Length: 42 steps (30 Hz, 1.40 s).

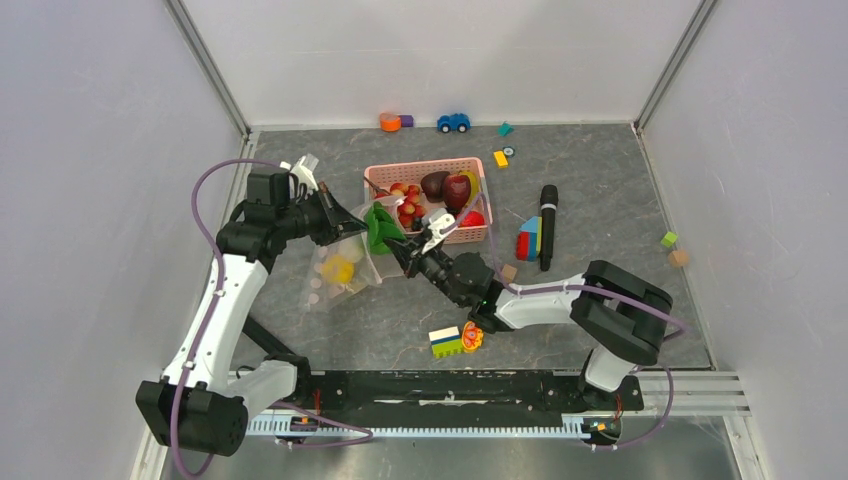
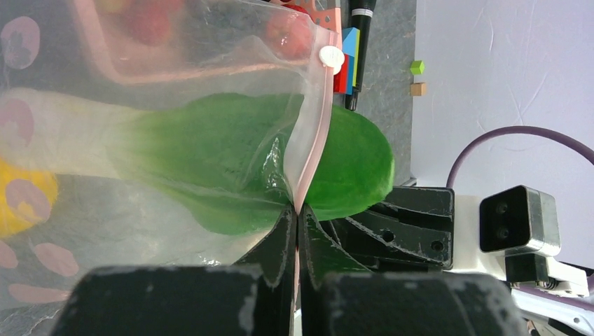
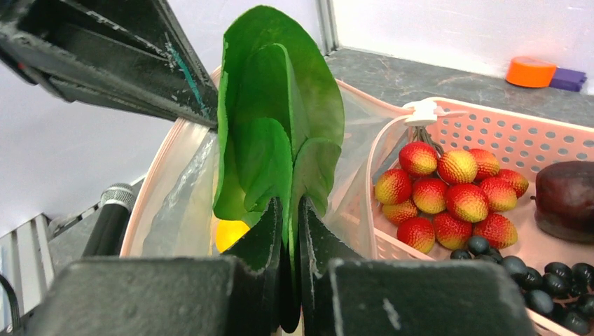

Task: Place the food in the zip-top bag and seal the zipper
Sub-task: Place the fake vegetable in the zipper food storage bag.

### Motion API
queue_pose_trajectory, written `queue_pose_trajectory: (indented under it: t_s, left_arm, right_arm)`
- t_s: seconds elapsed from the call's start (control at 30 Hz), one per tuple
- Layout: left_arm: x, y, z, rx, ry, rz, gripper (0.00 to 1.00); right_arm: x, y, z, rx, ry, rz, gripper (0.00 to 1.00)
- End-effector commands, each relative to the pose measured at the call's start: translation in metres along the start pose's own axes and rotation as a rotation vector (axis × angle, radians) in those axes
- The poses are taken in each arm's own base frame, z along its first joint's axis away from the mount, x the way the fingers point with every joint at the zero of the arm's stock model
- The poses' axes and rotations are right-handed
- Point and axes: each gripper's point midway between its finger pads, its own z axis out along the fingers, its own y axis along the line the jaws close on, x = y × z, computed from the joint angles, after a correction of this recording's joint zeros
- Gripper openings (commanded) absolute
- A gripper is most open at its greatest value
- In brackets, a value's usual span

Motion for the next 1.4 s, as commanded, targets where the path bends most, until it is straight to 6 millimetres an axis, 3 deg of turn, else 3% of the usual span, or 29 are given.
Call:
queue_pose_trajectory:
  t_s: [0.0, 0.4, 0.8, 0.9, 1.07, 1.37]
  left_arm:
    - [-0.005, -0.016, -0.006, 0.076, -0.022, 0.048, 0.02]
    - [-0.003, -0.023, -0.008, 0.121, -0.019, 0.054, 0.02]
    - [-0.003, -0.026, -0.008, 0.134, -0.018, 0.060, 0.02]
    - [-0.002, -0.022, -0.006, 0.123, -0.012, 0.049, 0.02]
    - [0.000, -0.016, 0.002, 0.113, 0.020, 0.016, 0.02]
    - [0.003, -0.007, 0.012, 0.089, 0.056, -0.024, 0.02]
  right_arm:
    - [-0.008, -0.012, 0.012, 0.160, -0.018, 0.048, 0.04]
    - [0.047, 0.012, 0.023, 0.171, 0.197, 0.046, 0.13]
    - [0.064, 0.006, 0.041, 0.264, 0.347, -0.022, 0.26]
    - [0.060, 0.016, 0.040, 0.213, 0.340, 0.009, 0.39]
    - [0.032, 0.017, 0.032, 0.180, 0.287, 0.002, 0.63]
    - [-0.021, 0.015, 0.006, 0.112, 0.215, -0.081, 0.92]
